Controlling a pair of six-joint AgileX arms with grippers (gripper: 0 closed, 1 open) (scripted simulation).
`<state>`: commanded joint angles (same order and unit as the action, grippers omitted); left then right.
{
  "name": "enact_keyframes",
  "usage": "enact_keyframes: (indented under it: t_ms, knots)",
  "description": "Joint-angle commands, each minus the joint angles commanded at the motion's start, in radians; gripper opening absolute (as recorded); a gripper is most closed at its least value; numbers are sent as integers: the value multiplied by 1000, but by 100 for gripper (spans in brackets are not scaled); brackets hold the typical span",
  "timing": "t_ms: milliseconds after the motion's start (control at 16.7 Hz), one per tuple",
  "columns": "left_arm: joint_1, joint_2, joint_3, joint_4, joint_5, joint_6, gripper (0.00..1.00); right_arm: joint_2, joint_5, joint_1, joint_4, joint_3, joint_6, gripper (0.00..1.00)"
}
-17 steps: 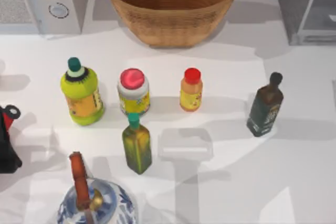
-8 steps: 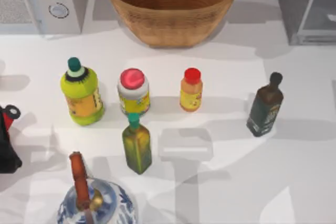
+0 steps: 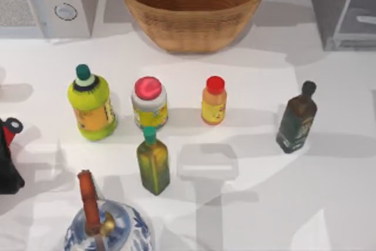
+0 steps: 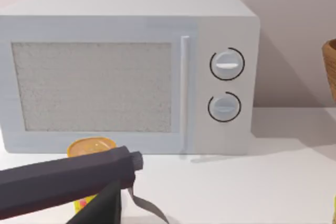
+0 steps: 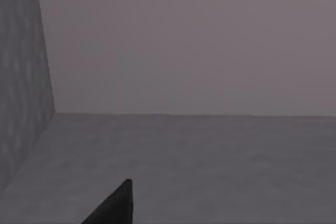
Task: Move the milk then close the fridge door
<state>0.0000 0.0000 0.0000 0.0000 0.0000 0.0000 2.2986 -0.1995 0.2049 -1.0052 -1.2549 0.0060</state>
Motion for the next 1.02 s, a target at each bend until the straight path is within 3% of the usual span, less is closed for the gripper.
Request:
enact_keyframes:
  t_ms: [540,1020]
  knots:
    - [0,0,0,0,0,0,100,-80,4,-13,31,40,6,100]
    - [0,0,0,0,0,0,100,-613,54,-56,266,334,29,100]
